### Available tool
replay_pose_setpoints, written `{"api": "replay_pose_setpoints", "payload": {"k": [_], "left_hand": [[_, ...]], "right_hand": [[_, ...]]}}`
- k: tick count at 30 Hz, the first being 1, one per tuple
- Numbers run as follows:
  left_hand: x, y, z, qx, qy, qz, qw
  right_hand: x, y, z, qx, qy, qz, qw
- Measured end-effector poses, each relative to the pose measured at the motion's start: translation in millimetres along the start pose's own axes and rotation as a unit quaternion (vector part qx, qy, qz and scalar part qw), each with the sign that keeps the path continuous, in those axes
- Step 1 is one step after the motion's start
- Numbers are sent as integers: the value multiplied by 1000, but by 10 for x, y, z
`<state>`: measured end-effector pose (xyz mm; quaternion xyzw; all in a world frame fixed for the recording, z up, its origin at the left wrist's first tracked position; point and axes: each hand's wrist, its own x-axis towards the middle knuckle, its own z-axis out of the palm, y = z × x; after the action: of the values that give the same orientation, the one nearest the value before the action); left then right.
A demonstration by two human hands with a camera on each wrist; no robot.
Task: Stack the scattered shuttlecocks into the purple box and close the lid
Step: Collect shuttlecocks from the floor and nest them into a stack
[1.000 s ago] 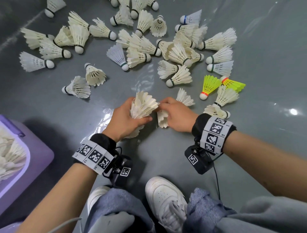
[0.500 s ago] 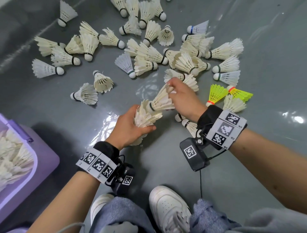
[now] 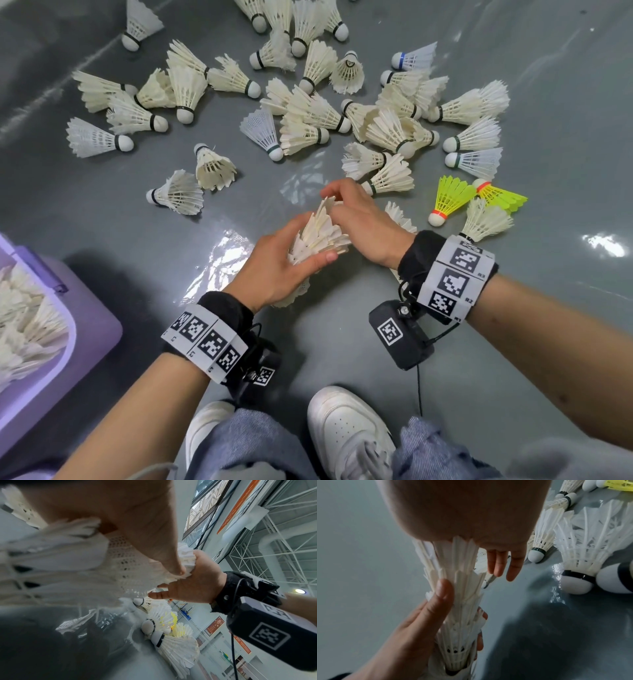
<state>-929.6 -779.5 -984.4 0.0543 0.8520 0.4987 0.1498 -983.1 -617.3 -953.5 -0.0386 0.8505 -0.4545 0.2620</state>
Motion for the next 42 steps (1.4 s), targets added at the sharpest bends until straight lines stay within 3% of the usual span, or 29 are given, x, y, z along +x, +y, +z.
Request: {"api": "replay_pose_setpoints", "payload": {"k": [3,6,11,16,18,22,26,31,35,42], "left_hand": [[9,8,30,9,4,-4,1000],[18,-26,27,21,20,-14,999],[37,-81,-10,37,43,-40,998],[16,-86,-21,45,35,-41,997],[0,-87,-29,52,26,-43,997],[2,-129,-57,65,19,-58,996],[28,-139,-88,80,19,-63,995],[47,-135,-67,46,30,-72,996],[70,-145,-59,3,31,-85,996],[71,-192,-37,27,49,-70,996]], "right_hand": [[-3,55,-35,64,148,-21,987],[24,205,-118,-60,255,17,965],[-19,423,-164,-250,205,167,932],[-52,481,-139,-247,142,271,919],[-41,475,-172,-215,140,251,933],[10,397,-184,-160,195,137,958],[10,226,-147,-24,241,23,970],[3,69,-24,68,175,-31,982],[-39,7,58,48,126,-63,989],[-58,7,106,8,89,-87,992]]}}
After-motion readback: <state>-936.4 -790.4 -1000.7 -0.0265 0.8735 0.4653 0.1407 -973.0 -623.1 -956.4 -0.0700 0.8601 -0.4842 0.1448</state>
